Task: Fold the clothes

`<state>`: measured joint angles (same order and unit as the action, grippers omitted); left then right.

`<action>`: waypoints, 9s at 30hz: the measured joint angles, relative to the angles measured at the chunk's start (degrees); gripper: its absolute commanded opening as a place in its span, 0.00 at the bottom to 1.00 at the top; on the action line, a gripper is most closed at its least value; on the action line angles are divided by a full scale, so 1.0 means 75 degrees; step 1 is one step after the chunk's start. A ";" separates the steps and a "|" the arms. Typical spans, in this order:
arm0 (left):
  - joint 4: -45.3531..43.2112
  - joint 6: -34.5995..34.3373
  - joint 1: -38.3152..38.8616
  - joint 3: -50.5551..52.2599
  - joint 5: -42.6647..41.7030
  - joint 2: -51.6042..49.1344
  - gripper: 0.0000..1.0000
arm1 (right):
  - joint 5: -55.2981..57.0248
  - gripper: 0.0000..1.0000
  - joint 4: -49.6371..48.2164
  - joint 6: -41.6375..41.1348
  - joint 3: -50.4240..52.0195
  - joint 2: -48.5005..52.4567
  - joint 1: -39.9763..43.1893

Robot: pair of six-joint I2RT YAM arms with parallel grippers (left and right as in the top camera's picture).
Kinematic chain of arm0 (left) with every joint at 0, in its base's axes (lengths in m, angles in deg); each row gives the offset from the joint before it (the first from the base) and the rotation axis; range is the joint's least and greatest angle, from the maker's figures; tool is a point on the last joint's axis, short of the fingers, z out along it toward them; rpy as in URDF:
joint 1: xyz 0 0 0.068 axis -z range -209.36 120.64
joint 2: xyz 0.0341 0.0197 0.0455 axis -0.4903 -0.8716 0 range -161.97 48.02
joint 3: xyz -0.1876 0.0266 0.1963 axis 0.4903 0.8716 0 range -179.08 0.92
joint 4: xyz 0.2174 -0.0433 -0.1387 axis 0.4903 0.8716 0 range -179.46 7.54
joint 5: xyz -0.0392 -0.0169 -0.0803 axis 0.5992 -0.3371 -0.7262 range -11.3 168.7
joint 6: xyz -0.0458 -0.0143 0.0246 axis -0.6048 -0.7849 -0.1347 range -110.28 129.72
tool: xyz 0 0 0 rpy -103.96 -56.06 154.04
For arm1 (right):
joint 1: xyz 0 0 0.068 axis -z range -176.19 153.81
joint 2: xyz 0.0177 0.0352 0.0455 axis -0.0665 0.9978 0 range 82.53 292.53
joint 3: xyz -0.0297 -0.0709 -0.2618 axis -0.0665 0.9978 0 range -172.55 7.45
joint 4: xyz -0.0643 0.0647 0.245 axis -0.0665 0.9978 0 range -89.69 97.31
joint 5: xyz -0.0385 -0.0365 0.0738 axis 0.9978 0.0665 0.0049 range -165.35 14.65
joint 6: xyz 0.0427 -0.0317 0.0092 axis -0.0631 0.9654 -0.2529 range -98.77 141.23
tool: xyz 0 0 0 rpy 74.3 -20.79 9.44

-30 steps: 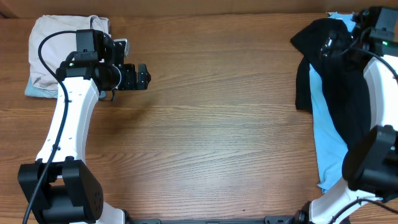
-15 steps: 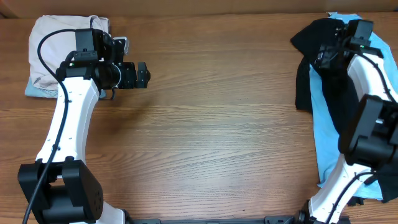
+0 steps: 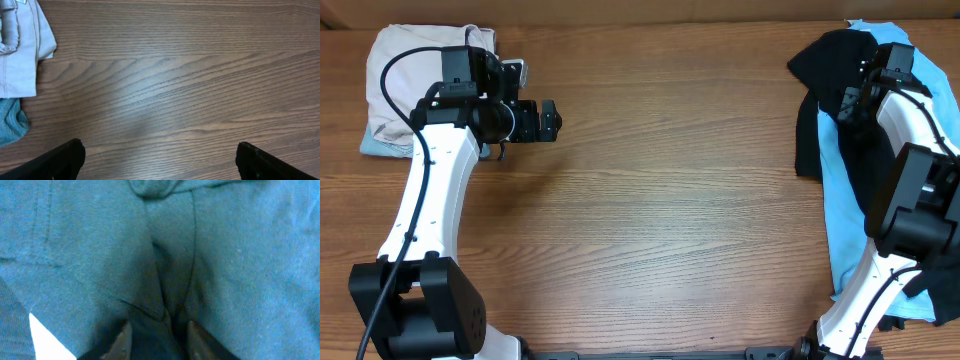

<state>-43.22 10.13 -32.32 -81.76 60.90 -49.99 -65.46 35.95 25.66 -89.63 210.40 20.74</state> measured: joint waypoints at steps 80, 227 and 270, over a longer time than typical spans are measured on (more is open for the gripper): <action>-0.0589 0.1431 0.1483 -0.0332 0.1620 -0.1874 1.00 | -0.3602 0.79 0.4986 -0.1361 -0.2576 -0.1026 -0.3010; -0.0175 0.3395 0.1244 -0.1679 0.2095 -0.3692 0.04 | -0.3395 0.70 0.4975 -0.1673 -0.1513 -0.1842 -0.2576; 0.3955 0.0154 0.1510 -0.9160 0.2177 -0.3815 0.04 | -0.3008 0.65 0.2317 -0.1472 0.0525 -0.1789 -0.5616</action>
<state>-13.56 11.29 -21.00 -150.45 77.23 -78.60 -88.01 53.32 14.62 -85.70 196.98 -21.38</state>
